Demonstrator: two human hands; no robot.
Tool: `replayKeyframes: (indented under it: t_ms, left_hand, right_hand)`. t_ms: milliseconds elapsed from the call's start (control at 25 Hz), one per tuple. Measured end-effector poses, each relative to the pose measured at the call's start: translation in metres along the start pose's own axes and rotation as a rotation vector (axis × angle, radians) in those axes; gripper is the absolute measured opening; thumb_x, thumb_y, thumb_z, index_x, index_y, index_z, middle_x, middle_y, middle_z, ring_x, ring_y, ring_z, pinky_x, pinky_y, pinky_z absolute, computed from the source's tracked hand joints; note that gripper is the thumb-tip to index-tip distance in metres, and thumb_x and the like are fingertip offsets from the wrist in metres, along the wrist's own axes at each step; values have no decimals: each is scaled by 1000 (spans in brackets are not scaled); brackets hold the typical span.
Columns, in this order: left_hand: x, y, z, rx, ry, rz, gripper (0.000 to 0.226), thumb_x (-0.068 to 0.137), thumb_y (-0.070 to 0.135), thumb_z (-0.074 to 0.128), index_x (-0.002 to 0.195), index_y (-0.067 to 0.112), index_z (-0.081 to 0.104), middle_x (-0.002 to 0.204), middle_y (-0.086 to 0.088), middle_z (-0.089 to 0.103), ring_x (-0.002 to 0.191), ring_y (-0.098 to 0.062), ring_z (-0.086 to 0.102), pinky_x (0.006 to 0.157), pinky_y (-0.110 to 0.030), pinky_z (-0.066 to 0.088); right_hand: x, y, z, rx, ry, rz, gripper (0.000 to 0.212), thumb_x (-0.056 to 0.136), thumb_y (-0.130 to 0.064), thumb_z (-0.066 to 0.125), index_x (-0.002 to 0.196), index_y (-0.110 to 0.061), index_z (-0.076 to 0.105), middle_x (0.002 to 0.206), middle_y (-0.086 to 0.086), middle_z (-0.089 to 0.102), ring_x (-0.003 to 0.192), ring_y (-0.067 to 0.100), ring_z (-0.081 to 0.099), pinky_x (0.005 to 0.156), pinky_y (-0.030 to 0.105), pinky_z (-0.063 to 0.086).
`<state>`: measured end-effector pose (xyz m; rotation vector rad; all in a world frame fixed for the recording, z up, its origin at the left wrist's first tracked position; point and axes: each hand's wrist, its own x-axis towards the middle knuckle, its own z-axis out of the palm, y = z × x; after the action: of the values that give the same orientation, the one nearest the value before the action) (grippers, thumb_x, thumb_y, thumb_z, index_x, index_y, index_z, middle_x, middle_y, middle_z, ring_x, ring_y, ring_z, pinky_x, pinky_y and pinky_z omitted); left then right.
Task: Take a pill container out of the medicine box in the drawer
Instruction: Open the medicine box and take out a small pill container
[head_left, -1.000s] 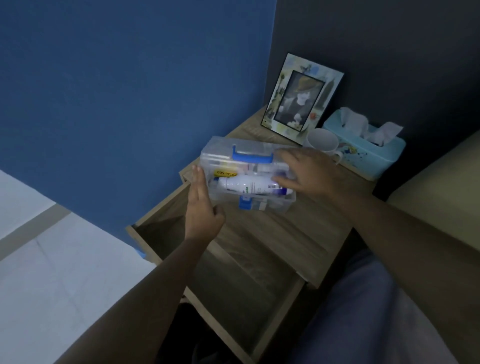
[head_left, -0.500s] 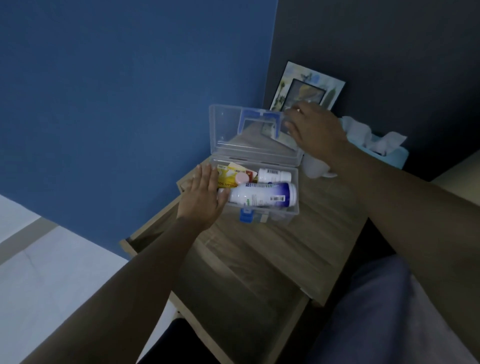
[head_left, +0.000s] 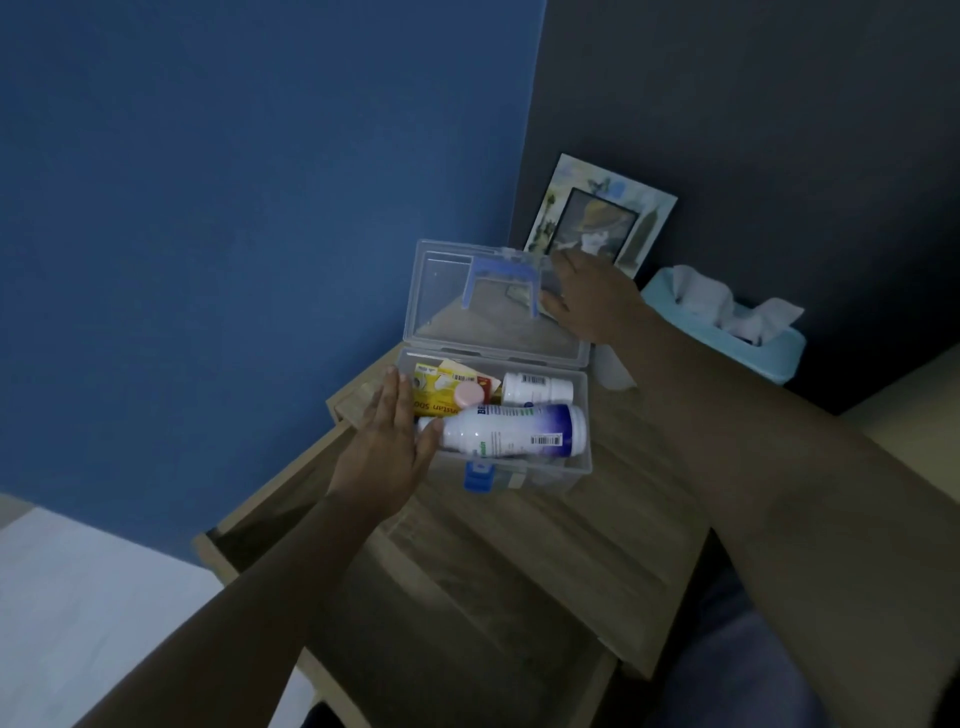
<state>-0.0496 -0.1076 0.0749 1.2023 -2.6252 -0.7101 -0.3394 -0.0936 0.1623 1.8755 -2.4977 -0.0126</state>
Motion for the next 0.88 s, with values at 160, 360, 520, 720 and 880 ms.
replayKeyframes:
  t_ms: [160, 360, 520, 720, 880]
  left_hand:
    - [-1, 2, -1, -6, -8, -17, 70, 98, 45, 27, 149, 5, -1, 160, -12, -4, 148, -21, -3, 117, -32, 5]
    - [-2, 3, -1, 11, -13, -12, 70, 99, 44, 26, 149, 4, -2, 160, -13, -5, 148, -22, -4, 119, -34, 6]
    - [-2, -1, -1, 8, -21, -23, 70, 98, 44, 26, 149, 5, -3, 160, -13, -5, 148, -22, -4, 119, -35, 6]
    - [0, 4, 0, 23, 9, 12, 70, 99, 42, 27, 148, 2, 0, 160, -16, -3, 148, -23, -2, 119, -33, 5]
    - [0, 2, 1, 50, 19, 22, 69, 99, 41, 27, 148, 0, 1, 159, -19, 0, 148, -24, -2, 119, -32, 4]
  right_hand:
    - [-4, -15, 2, 72, 66, -145, 49, 94, -27, 45, 136, -2, 36, 140, 20, 43, 123, 36, 46, 99, 43, 40]
    - [-15, -46, 7, 203, -208, -436, 33, 91, -22, 55, 121, -8, 57, 122, 14, 61, 110, 28, 57, 95, 37, 43]
    - [-10, -67, 16, 178, -308, -501, 37, 86, -22, 63, 121, -12, 59, 121, 9, 62, 112, 23, 54, 87, 29, 37]
    - [-6, -67, 13, 119, -326, -546, 41, 82, -28, 67, 122, -20, 61, 114, 8, 60, 106, 22, 52, 80, 29, 37]
    - [-9, -76, 15, 95, -381, -613, 37, 83, -24, 66, 119, -21, 62, 112, 8, 58, 105, 23, 52, 87, 36, 43]
